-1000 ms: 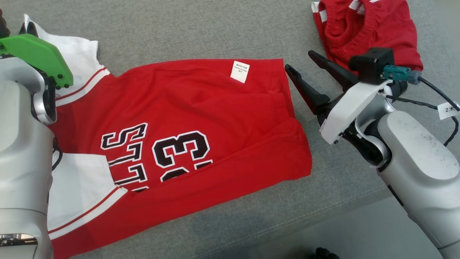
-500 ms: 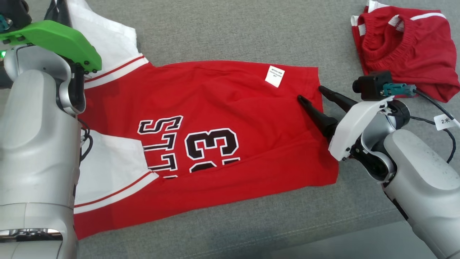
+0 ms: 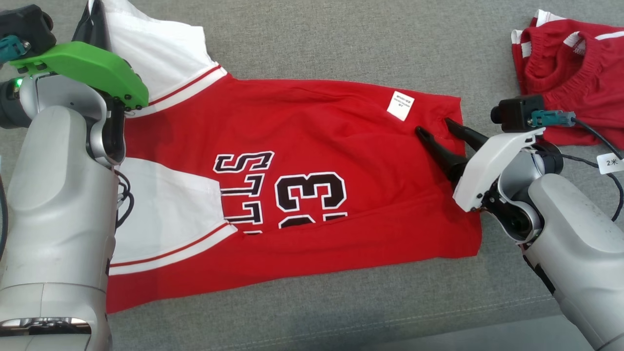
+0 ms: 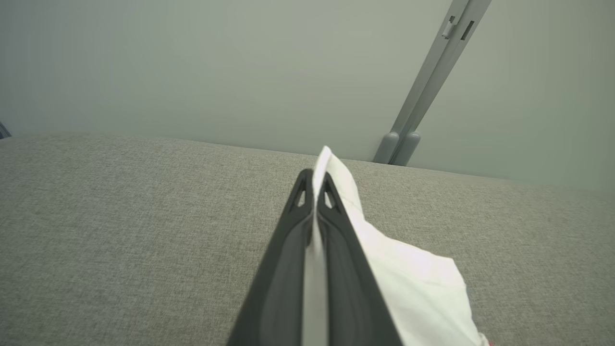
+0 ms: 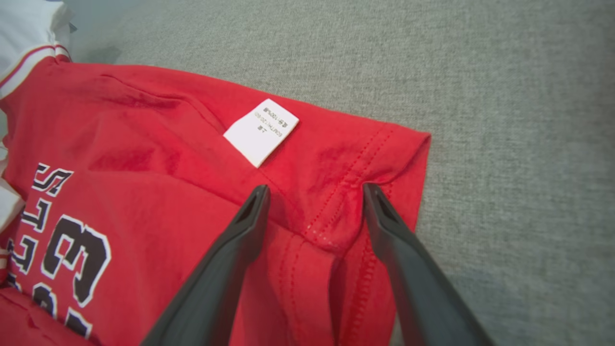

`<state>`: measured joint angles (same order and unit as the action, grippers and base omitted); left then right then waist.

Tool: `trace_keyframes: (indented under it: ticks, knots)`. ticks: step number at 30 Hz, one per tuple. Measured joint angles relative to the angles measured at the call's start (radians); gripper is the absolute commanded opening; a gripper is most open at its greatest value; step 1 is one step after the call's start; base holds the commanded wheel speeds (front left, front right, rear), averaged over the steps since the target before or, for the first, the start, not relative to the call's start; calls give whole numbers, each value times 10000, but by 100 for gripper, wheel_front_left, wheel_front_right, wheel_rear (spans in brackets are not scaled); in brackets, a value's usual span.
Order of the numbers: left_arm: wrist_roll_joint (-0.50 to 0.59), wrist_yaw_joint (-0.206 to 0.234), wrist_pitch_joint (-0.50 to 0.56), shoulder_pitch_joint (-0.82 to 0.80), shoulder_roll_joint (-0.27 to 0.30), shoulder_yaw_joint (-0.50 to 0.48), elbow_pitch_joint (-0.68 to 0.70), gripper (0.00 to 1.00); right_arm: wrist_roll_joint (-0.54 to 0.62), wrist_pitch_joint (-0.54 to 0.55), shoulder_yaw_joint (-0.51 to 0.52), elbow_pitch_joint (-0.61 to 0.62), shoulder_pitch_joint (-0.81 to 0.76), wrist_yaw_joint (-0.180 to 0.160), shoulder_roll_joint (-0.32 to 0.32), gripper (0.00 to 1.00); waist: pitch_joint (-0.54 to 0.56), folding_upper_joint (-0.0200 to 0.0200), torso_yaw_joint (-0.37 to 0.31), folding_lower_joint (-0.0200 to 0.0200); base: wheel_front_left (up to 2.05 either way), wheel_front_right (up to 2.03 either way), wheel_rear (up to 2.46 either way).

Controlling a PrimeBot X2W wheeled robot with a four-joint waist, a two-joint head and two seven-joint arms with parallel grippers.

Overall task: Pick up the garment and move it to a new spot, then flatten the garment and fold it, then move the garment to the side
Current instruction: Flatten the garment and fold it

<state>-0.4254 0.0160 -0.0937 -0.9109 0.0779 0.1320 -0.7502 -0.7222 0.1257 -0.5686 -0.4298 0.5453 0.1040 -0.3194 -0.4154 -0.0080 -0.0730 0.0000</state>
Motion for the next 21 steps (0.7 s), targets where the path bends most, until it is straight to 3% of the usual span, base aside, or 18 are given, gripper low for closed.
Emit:
trace_keyframes:
  ticks: [4, 7, 10, 21]
  knots:
    - [-4, -25, -48, 20, 2, -12, 33, 0, 0, 0, 23, -113, 42, 0, 2, 46, 7, 0, 27, 0, 0, 0, 0]
    - [-27, -25, -58, 113, 8, -36, 46, 0, 0, 0, -2, -207, 143, 0, 19, 30, 16, 0, 35, 0, 0, 0, 0]
    - [-27, -27, -136, 151, 31, -58, 46, 0, 46, -2, -136, -257, 221, 2, 42, 0, 32, 0, 41, 0, 0, 0, 0]
    - [-541, -123, -558, 469, 56, -573, 171, 0, -207, -920, 522, -138, 389, 15, 69, 0, 257, 0, 48, 0, 0, 0, 0]
